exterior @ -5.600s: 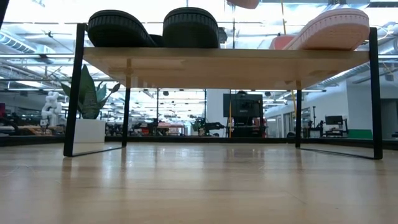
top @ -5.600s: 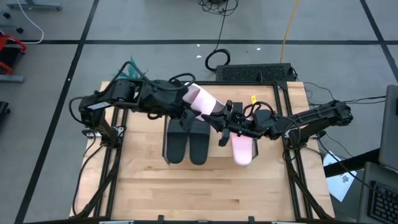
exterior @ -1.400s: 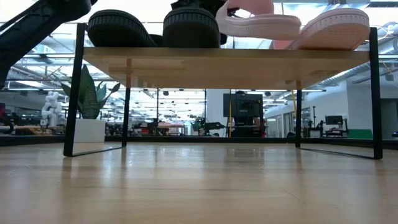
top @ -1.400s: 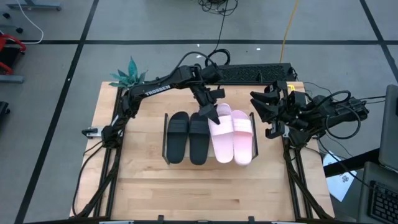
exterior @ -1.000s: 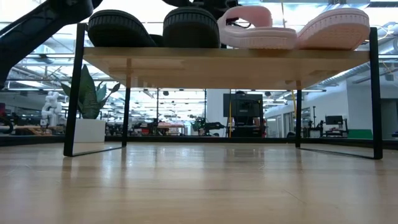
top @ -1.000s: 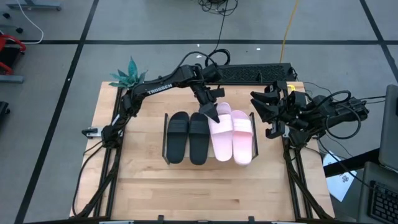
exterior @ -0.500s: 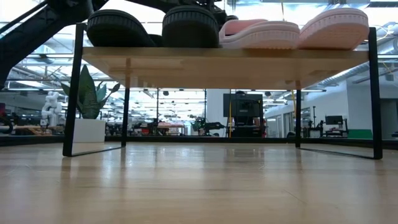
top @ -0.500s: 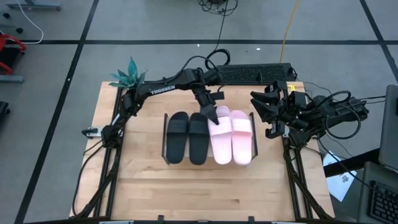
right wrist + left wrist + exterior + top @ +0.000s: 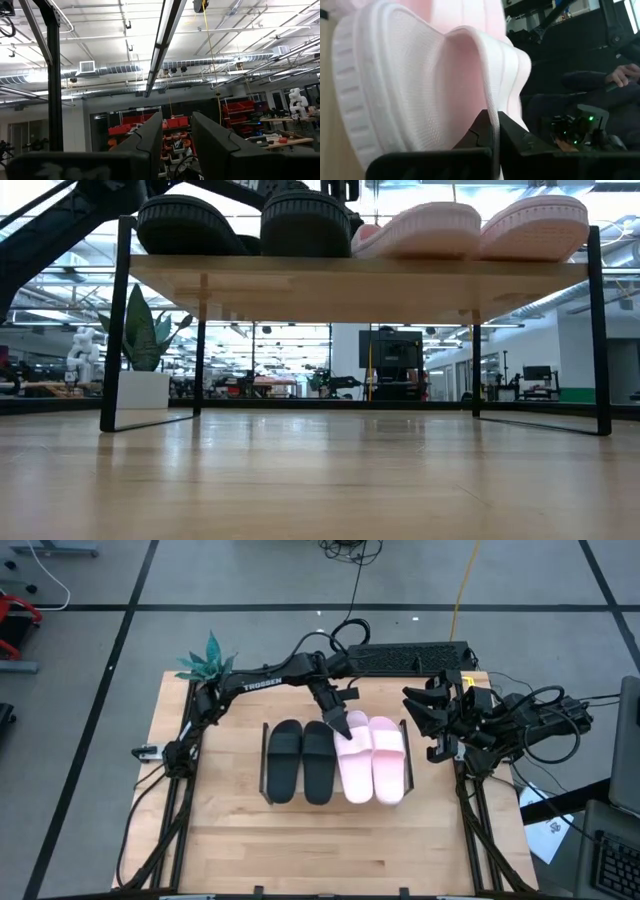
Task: Pick and place slides into the shelf
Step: Put the pink slipper on the shelf
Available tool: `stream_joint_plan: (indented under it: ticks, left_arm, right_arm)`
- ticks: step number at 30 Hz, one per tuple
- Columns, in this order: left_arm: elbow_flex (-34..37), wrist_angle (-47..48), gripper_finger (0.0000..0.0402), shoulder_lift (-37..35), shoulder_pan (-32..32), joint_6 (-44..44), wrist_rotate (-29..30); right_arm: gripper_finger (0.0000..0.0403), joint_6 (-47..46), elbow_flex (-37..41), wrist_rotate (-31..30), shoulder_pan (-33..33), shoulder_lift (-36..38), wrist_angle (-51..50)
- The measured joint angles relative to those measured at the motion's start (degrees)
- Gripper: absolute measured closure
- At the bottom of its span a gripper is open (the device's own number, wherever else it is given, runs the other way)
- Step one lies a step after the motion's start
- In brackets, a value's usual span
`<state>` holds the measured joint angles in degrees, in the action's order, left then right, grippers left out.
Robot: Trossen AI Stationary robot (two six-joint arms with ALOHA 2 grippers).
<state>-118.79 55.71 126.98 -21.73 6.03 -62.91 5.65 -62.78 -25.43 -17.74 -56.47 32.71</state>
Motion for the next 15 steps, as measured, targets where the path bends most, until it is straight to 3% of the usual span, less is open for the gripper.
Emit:
stream_joint_plan:
  ticks: [9, 15]
  left_arm:
    - [0.97, -2.07, 0.0401, 0.03, -0.01, 0.9, 1.36]
    - [0.95, -2.9, 0.0401, 0.04, 0.74, 1.39, 5.96]
  right_arm:
    - [0.0309, 0.04, 0.0, 0.0, 0.0, 0.0, -0.02]
    - [0.0309, 0.96, 0.0, -0.02, 0.0, 0.0, -0.02]
